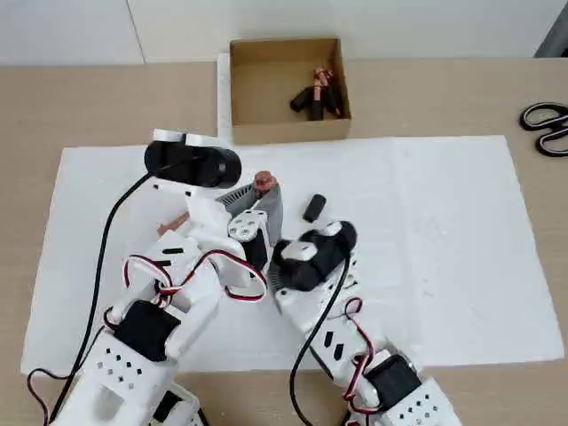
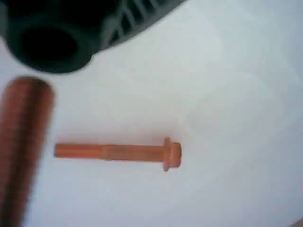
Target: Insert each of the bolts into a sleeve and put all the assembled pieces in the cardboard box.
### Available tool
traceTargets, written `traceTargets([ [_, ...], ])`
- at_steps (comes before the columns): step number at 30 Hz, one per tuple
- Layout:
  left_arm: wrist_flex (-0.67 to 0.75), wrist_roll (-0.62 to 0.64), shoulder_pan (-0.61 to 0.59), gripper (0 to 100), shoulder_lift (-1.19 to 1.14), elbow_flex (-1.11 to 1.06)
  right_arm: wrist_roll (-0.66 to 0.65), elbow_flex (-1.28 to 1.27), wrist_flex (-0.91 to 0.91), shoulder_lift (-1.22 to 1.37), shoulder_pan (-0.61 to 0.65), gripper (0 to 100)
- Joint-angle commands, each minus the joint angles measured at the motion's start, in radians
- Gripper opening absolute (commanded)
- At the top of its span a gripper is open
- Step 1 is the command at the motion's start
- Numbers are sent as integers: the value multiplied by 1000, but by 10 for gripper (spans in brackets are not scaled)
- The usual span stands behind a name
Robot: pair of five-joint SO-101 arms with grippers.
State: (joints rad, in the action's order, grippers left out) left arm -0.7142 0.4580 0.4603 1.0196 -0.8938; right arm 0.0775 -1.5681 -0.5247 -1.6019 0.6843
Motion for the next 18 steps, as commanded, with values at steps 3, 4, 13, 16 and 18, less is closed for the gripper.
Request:
traceTargets([
  [3,57,8,8,5,25,4,-46,3,25,-15,12,4],
  [4,58,8,8,5,26,1,-46,3,25,-15,12,4],
  [13,-41,6,8,5,28,38,-46,3,25,-15,7,4],
  [16,-52,6,8,5,28,39,-46,3,25,-15,7,4],
  [18,-52,6,8,5,28,35,-46,3,25,-15,7,4],
])
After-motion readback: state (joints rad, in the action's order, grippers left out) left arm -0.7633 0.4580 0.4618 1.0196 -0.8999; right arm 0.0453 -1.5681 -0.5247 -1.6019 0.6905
